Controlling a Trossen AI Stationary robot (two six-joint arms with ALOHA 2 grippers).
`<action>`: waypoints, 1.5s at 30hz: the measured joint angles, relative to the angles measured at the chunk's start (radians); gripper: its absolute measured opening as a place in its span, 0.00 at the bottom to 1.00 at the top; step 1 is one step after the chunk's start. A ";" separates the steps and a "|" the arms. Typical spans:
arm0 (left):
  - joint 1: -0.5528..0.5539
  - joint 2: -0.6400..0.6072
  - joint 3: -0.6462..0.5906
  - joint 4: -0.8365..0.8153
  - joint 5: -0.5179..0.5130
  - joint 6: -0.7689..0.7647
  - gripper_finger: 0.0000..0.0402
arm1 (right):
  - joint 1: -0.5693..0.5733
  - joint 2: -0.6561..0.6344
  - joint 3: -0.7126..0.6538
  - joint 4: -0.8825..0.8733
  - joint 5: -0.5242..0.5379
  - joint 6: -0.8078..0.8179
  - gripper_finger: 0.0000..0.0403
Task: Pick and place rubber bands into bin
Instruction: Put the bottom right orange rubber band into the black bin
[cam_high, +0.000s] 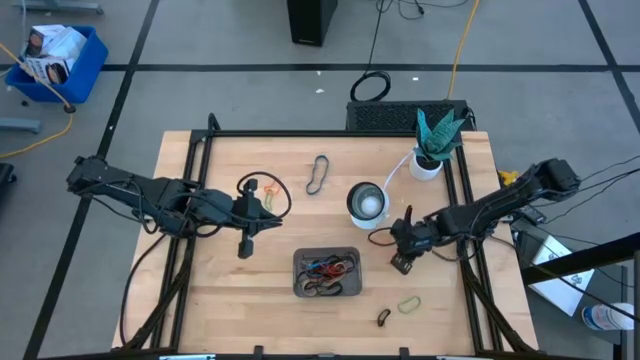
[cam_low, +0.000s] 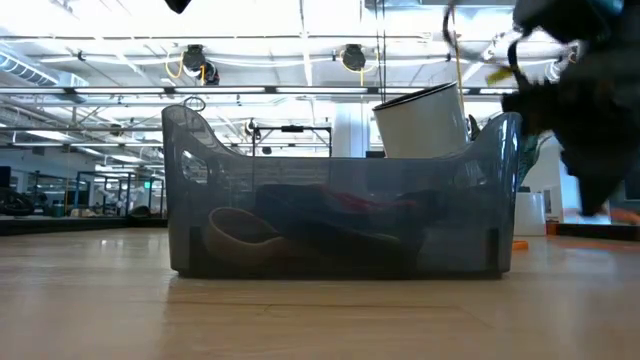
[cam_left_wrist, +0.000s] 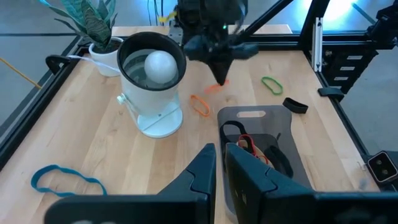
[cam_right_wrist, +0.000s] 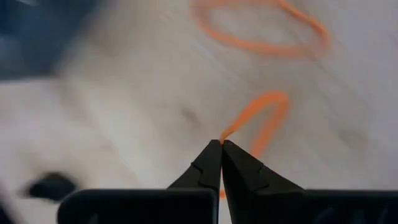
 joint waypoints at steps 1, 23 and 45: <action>0.000 0.000 0.000 0.000 0.000 0.000 0.10 | 0.000 -0.020 0.000 0.038 0.000 -0.013 0.00; 0.000 0.000 0.000 0.000 0.000 0.000 0.10 | 0.026 -0.137 0.342 0.452 0.138 -0.688 0.00; 0.000 0.000 0.000 0.000 0.000 -0.028 0.10 | 0.024 0.505 0.790 -0.099 0.158 -0.856 0.00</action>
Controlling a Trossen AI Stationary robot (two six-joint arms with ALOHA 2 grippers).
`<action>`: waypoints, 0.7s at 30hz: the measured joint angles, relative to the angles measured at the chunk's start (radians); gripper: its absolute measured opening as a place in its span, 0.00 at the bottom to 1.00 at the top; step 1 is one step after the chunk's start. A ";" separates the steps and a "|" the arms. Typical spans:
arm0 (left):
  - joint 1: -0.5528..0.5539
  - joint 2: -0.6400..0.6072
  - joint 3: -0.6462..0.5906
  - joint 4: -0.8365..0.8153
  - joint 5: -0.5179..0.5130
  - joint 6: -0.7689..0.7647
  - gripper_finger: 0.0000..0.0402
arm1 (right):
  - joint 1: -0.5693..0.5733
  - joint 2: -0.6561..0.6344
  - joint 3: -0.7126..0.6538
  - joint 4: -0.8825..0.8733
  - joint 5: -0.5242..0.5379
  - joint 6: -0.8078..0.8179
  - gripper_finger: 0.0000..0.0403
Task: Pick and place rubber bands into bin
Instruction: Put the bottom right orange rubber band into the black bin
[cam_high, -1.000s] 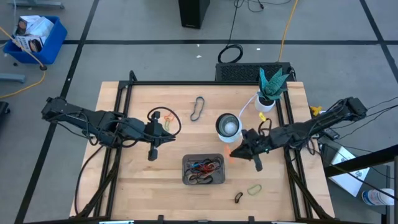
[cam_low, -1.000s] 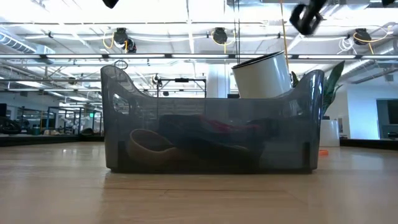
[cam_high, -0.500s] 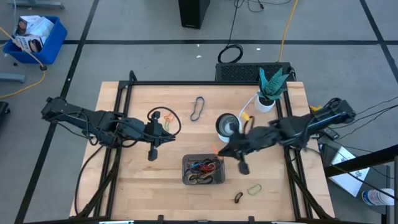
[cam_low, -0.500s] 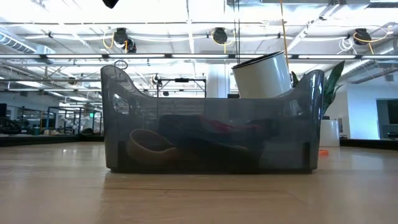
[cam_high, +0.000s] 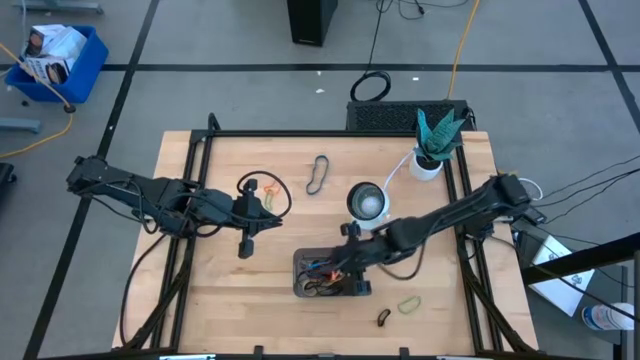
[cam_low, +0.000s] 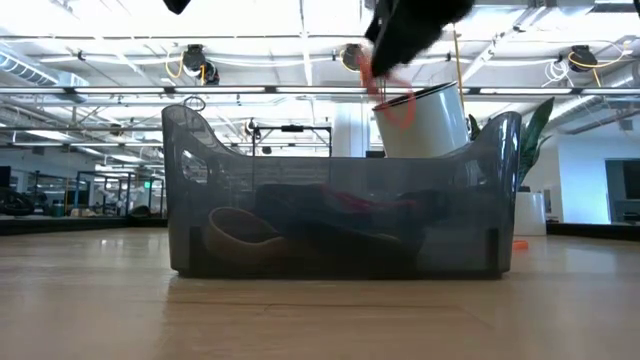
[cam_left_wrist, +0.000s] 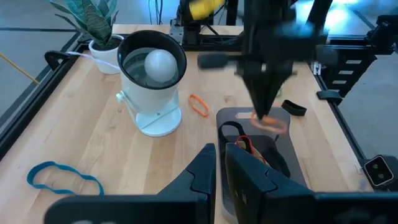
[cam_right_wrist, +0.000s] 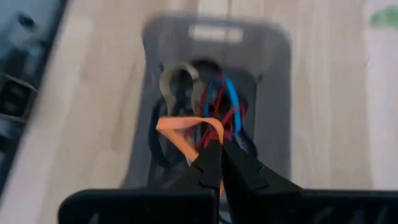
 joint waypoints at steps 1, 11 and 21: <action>0.000 0.000 0.000 0.000 0.000 0.000 0.10 | 0.000 0.019 0.000 0.001 0.000 0.000 0.00; 0.000 0.000 0.000 0.000 0.000 -0.005 0.10 | -0.009 0.156 -0.010 0.001 0.003 -0.003 0.00; 0.000 0.000 0.000 0.000 0.000 -0.006 0.10 | -0.013 0.169 -0.017 0.006 0.000 0.000 0.03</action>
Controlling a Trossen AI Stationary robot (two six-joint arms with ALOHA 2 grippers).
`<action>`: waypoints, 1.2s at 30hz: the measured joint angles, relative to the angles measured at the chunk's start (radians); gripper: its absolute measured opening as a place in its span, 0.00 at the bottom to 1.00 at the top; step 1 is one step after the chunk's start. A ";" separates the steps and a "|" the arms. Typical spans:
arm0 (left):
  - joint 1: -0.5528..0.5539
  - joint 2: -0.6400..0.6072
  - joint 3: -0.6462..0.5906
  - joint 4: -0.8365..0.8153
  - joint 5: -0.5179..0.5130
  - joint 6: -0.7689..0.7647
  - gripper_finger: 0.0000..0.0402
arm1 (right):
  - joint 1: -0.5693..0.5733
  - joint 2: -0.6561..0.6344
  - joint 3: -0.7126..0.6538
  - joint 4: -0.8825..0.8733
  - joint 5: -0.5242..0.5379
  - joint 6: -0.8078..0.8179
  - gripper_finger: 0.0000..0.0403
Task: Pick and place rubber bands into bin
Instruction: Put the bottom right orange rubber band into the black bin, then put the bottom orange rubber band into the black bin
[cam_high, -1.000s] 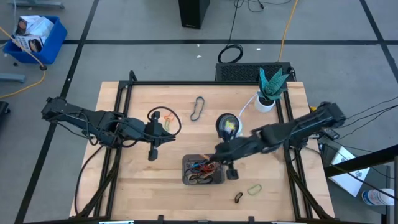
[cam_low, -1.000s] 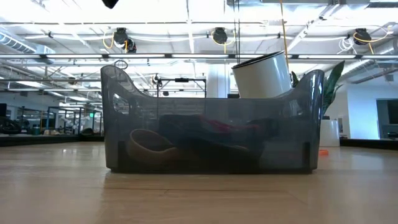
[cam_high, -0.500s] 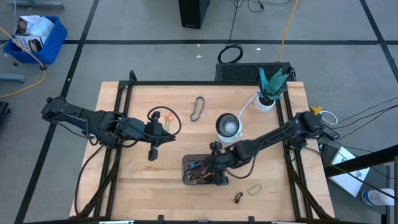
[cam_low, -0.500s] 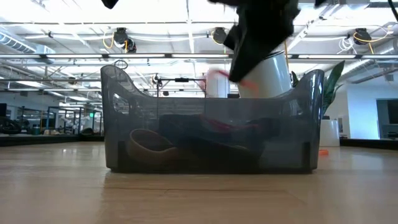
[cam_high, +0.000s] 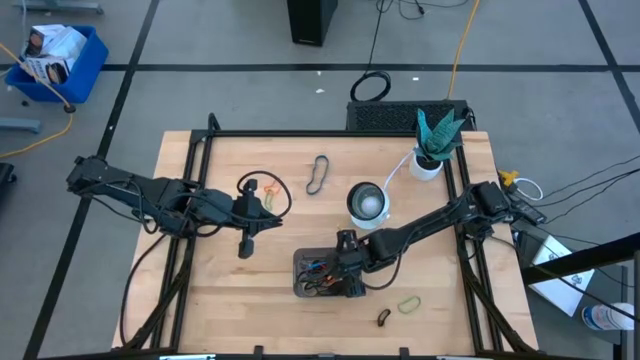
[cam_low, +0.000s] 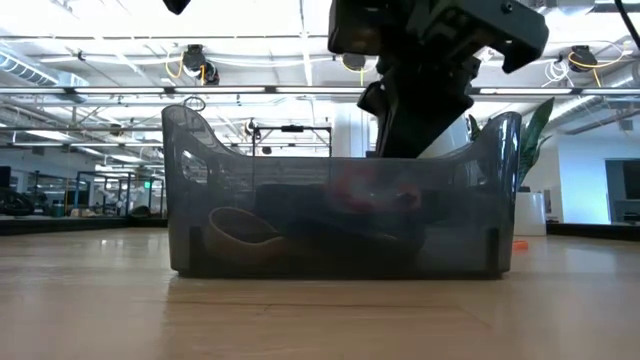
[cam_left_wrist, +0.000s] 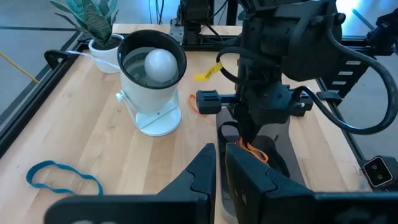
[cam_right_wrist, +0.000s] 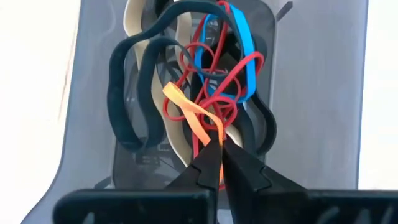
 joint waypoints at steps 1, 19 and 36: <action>0.000 0.000 0.000 0.000 0.000 -0.002 0.10 | 0.000 0.000 0.000 0.003 0.000 0.000 0.03; 0.000 0.000 0.000 0.000 0.000 -0.001 0.10 | 0.000 -0.030 0.000 -0.007 -0.001 -0.018 0.31; 0.000 0.000 0.000 -0.004 0.001 -0.019 0.10 | 0.002 -0.345 0.000 -0.085 -0.003 -0.056 0.32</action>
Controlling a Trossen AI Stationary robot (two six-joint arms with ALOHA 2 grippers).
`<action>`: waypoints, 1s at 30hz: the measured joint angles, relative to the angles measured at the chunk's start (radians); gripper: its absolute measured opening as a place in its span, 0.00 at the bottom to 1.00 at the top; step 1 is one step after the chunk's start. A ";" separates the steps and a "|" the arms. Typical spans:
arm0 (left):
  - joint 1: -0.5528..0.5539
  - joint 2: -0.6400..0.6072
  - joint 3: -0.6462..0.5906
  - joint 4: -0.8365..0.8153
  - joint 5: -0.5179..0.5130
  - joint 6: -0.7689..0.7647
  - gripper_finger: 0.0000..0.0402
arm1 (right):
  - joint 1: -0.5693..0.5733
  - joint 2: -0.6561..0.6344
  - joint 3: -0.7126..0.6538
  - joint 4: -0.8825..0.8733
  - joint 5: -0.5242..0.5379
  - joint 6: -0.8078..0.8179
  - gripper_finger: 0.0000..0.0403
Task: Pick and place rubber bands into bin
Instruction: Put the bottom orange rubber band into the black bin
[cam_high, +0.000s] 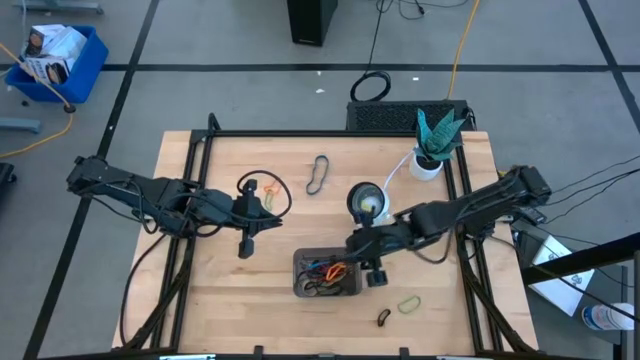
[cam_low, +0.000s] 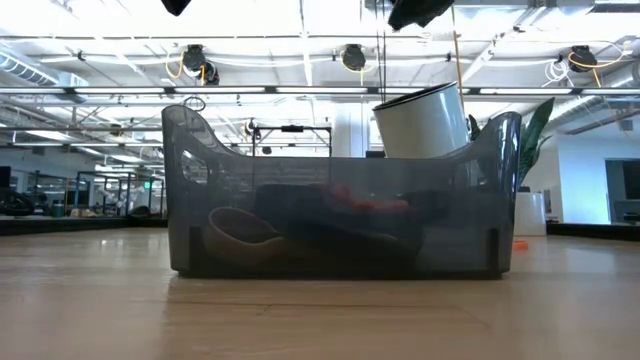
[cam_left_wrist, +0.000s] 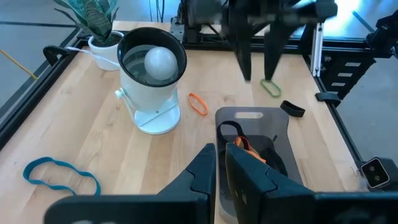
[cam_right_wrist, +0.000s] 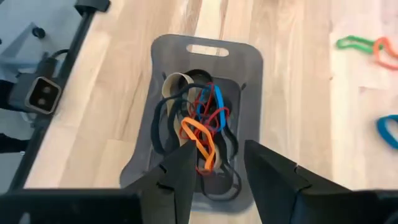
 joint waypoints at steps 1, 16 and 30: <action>0.000 0.000 0.000 0.000 0.000 0.000 0.10 | 0.000 -0.021 0.000 -0.016 0.000 -0.008 0.32; 0.000 0.000 0.000 0.000 0.000 0.005 0.10 | 0.000 -0.154 -0.101 -0.241 0.000 0.091 0.28; 0.000 0.000 0.000 0.000 0.000 0.031 0.10 | 0.000 -0.153 -0.605 0.269 0.025 0.091 0.28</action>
